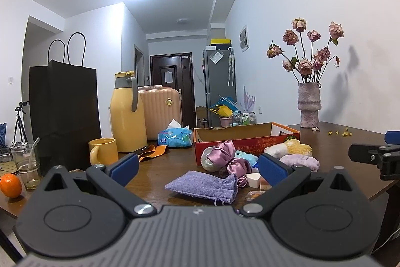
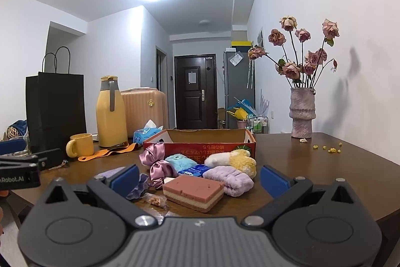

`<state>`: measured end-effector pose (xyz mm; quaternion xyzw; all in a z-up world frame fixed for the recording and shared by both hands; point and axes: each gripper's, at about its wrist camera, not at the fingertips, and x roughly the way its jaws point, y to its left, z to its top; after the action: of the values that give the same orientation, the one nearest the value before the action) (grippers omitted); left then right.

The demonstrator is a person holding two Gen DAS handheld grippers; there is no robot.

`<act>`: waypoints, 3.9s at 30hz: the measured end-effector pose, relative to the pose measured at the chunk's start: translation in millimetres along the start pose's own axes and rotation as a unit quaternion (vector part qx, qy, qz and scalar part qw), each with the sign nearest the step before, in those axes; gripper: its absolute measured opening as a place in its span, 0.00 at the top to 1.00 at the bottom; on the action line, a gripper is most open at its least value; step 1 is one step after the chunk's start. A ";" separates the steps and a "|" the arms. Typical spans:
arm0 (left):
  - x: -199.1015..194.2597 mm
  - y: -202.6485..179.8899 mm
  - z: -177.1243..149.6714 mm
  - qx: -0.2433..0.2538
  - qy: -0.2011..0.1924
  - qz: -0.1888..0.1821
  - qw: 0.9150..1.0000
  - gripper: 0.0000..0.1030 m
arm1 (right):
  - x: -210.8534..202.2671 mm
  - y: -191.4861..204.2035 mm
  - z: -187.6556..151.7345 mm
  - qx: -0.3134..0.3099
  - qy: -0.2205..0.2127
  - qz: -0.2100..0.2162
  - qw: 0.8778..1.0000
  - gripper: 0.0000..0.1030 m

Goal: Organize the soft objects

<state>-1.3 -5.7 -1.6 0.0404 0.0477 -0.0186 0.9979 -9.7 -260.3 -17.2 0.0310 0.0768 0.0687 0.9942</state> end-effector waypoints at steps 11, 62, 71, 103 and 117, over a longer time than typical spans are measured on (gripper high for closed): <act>-1.3 -0.6 0.0 0.000 -0.003 0.000 1.000 0.00 | 0.8 -1.6 -0.8 0.008 0.003 -0.004 1.000 0.00; 9.2 -1.1 -4.6 -0.018 0.024 -0.009 0.999 0.00 | 7.7 -2.1 -8.9 0.010 0.004 -0.013 1.000 0.00; 63.1 -4.9 -14.0 -0.031 0.075 -0.053 0.995 0.00 | 47.7 -8.1 -35.7 0.043 -0.001 -0.026 0.999 0.00; 234.6 -66.9 -8.8 -0.207 0.364 -0.234 0.877 0.59 | 170.2 -97.9 -27.5 0.220 0.188 0.052 0.956 0.64; 222.2 -77.8 8.7 -0.199 0.334 -0.222 0.894 0.75 | 156.2 -102.5 -5.7 0.193 0.171 0.081 0.963 0.75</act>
<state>217.4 -91.2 -20.7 -0.1671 0.3889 -0.2148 0.8802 155.8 -339.2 -53.3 0.2159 0.2545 0.1367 0.9327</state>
